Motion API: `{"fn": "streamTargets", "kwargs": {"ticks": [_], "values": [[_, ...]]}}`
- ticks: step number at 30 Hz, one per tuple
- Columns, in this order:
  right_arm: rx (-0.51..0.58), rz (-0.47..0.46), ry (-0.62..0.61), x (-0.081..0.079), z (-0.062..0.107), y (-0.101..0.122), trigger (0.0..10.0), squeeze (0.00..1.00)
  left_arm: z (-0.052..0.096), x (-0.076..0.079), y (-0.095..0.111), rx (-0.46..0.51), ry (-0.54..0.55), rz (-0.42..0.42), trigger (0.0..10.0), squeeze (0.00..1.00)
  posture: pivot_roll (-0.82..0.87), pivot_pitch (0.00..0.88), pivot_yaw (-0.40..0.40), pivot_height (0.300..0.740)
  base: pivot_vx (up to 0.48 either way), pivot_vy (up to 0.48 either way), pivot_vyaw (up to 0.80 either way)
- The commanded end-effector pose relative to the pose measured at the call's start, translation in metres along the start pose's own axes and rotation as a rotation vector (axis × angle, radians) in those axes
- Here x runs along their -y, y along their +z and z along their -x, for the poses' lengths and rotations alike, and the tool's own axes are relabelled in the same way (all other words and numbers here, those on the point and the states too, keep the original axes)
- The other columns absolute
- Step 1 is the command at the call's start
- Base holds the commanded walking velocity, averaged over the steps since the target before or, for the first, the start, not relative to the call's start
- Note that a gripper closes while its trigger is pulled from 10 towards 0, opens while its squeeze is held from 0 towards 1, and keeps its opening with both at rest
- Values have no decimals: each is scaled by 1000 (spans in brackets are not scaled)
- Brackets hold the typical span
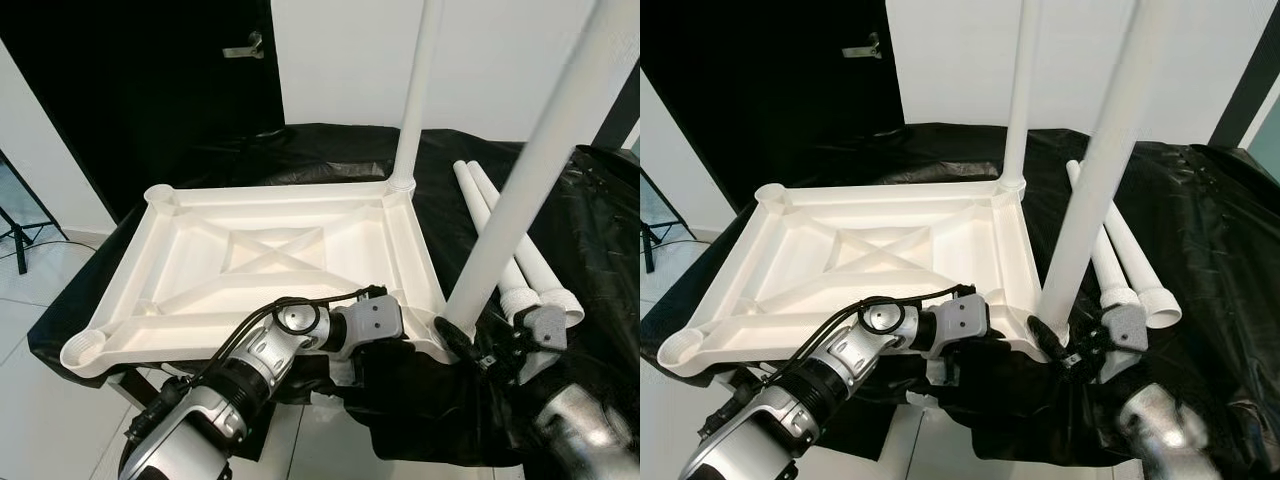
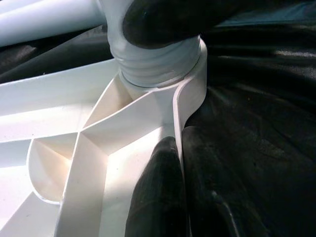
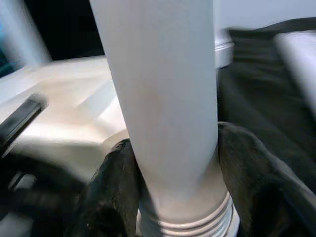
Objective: Building children table
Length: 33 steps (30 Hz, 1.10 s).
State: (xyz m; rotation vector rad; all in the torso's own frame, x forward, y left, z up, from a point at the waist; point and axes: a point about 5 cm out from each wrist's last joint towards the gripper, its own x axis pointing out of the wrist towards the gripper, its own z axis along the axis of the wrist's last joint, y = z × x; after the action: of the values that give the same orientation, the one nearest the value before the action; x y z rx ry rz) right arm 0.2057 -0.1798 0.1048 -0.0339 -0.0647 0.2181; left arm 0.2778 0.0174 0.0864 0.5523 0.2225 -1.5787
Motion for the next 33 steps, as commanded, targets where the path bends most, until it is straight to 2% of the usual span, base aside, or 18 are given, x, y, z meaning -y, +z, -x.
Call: {"fn": "streamTargets", "kwargs": {"ticks": [1,9,10,11,12,13,14,17,19,22,23,24,27,29,30,31,32,33], "values": [[-28,85,-288,31,6,-1,0,0,1,35,-50,-139,-162,179,10000,0,190,0,-21,740,0,0,0],[-35,66,-295,31,4,-4,0,0,4,40,-54,-150,-179,183,10000,0,184,0,-9,740,0,0,0],[-41,63,-280,28,4,-5,1608,0,4,40,-54,-151,-182,183,10000,0,183,0,-6,740,0,0,0],[-46,62,-270,26,4,-6,4902,0,4,41,-54,-151,-184,183,10000,0,183,0,-6,740,0,0,0],[-46,62,-270,26,4,-6,4902,0,4,41,-54,-151,-184,183,10000,0,183,0,-6,740,0,0,0],[-44,70,-255,25,4,-6,10000,0,4,41,-54,-150,-186,183,10000,0,177,0,-3,740,0,0,0],[-36,61,-208,23,4,-5,10000,1000,3,42,-54,-149,-193,180,10000,0,173,0,-3,740,0,0,0],[-27,60,-185,22,3,-5,10000,1000,2,42,-54,-149,-198,178,10000,0,173,0,-3,740,0,0,0],[-28,61,-77,23,1,-4,10000,1000,1,43,-53,-149,-201,177,10000,0,172,0,-7,740,0,0,0],[-27,76,-46,24,0,-3,10000,1000,1,43,-53,-148,-201,177,10000,0,172,0,-7,740,0,0,0],[-29,96,2,30,-1,-2,10000,0,1,44,-53,-149,-203,177,10000,0,171,0,-6,740,0,0,0],[-29,96,2,30,-1,-2,10000,0,1,44,-53,-149,-203,177,10000,0,171,0,-6,740,0,0,0],[-57,129,157,43,-5,1,10000,0,0,46,-54,-152,-211,178,10000,0,172,0,-7,740,0,0,0],[-70,127,195,45,-7,1,10000,0,0,46,-54,-152,-210,179,10000,0,175,0,-13,740,0,0,0],[-85,131,237,44,-8,1,8745,0,0,46,-54,-152,-209,179,10000,0,175,0,-13,740,0,0,0],[-85,131,237,44,-8,1,8745,0,0,46,-54,-152,-209,179,10000,0,175,0,-13,740,0,0,0],[-88,125,257,45,-11,0,7451,0,0,46,-54,-150,-209,180,10000,0,171,0,-12,740,0,0,0],[-92,127,286,46,-14,0,4039,0,-1,45,-53,-147,-209,179,10000,0,171,0,-12,740,0,0,0]]}}
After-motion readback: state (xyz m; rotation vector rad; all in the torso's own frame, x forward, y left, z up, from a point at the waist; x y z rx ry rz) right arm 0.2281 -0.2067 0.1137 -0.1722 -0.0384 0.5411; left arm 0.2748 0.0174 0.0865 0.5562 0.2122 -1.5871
